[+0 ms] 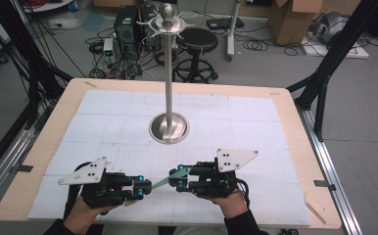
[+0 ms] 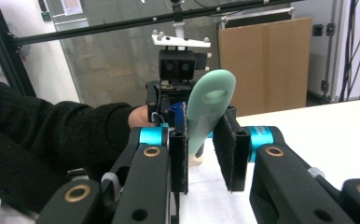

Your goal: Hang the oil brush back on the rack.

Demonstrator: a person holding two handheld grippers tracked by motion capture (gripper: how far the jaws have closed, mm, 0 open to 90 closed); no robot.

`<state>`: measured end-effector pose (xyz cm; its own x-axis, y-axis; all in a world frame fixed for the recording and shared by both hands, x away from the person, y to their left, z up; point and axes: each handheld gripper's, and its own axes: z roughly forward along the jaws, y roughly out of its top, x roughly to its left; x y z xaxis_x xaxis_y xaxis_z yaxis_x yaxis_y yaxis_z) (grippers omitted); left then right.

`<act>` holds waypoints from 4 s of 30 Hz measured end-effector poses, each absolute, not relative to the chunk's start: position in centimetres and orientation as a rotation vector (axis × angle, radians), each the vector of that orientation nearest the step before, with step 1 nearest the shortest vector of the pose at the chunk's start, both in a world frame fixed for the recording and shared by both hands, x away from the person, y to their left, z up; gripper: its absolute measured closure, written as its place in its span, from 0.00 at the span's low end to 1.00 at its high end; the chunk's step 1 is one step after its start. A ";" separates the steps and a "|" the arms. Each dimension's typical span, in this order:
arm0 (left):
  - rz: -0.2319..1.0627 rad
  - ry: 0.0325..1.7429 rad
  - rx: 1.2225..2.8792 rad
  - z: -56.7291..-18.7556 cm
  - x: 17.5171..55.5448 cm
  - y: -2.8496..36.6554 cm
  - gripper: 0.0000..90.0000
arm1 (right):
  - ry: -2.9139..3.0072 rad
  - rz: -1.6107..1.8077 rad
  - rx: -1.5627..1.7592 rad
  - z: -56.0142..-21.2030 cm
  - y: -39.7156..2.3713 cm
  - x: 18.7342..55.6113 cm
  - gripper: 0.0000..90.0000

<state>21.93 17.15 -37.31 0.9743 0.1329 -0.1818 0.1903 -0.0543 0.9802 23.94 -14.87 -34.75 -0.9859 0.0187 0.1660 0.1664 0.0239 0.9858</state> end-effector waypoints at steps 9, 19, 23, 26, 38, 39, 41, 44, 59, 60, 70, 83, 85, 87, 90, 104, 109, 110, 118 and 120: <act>0.059 0.322 1.687 -36.9 21.8 17.4 0.63 | -2.253 -2.053 -0.320 -34.1 -14.5 24.1 0.85; 0.285 0.374 1.862 -35.7 21.1 15.7 0.53 | -2.438 -1.871 -0.593 -32.6 -13.2 23.7 0.85; 0.304 0.388 1.891 -36.0 21.2 14.6 0.55 | -2.491 -1.829 -0.677 -32.0 -12.5 23.5 0.85; 0.316 0.399 1.904 -36.3 21.3 14.0 0.58 | -2.486 -1.811 -0.736 -31.7 -12.4 23.4 0.85; 0.354 0.413 1.929 -36.7 21.8 13.1 0.84 | -2.444 -1.768 -0.844 -31.9 -11.9 23.5 0.84; 0.356 0.409 1.931 -36.7 21.8 13.1 0.87 | -2.445 -1.763 -0.854 -31.9 -11.9 23.5 0.84; 0.371 0.404 1.938 -36.7 21.8 13.0 0.89 | -2.444 -1.759 -0.870 -31.9 -11.9 23.6 0.84; 0.357 0.384 1.950 -36.7 21.7 12.8 0.91 | -2.438 -1.758 -0.886 -32.0 -11.8 23.5 0.84; -0.064 0.261 1.678 -36.3 22.1 14.7 0.92 | -2.275 -2.092 -0.436 -32.7 -13.8 23.6 0.44; -0.081 0.248 1.672 -36.3 22.1 14.6 0.92 | -2.254 -2.108 -0.405 -32.7 -13.9 23.6 0.46; -0.141 0.187 1.662 -36.4 21.9 14.4 0.92 | -2.141 -2.126 -0.175 -32.4 -12.9 23.5 0.71; 0.009 0.268 1.716 -36.2 21.8 14.4 0.67 | -2.169 -2.112 -0.293 -32.3 -12.6 23.5 0.92; 0.038 0.271 1.749 -36.1 21.8 14.3 0.73 | -2.188 -2.110 -0.322 -32.3 -12.5 23.5 0.92; 0.046 0.260 1.755 -36.0 21.9 14.2 0.85 | -2.198 -2.107 -0.352 -32.3 -12.3 23.4 0.92; 0.064 0.255 1.772 -36.0 21.9 14.1 0.93 | -2.230 -2.100 -0.361 -32.3 -12.1 23.4 0.91; 0.120 0.427 1.696 -33.6 26.6 14.1 0.94 | -2.242 -2.391 -0.804 -32.0 -19.2 21.9 0.20; 0.165 0.442 1.704 -31.3 29.0 12.9 0.94 | -2.445 -2.356 -1.100 -32.5 -22.5 21.0 0.17; 0.169 0.444 1.695 -30.7 29.5 12.6 0.94 | -2.488 -2.334 -1.148 -32.8 -23.1 20.9 0.17; 0.210 0.447 1.677 -26.0 32.6 10.7 0.94 | -2.528 -2.275 -1.302 -34.7 -26.2 20.8 0.17; 0.234 0.457 1.693 -25.0 33.3 10.2 0.94 | -2.515 -2.282 -1.308 -35.1 -26.4 20.8 0.17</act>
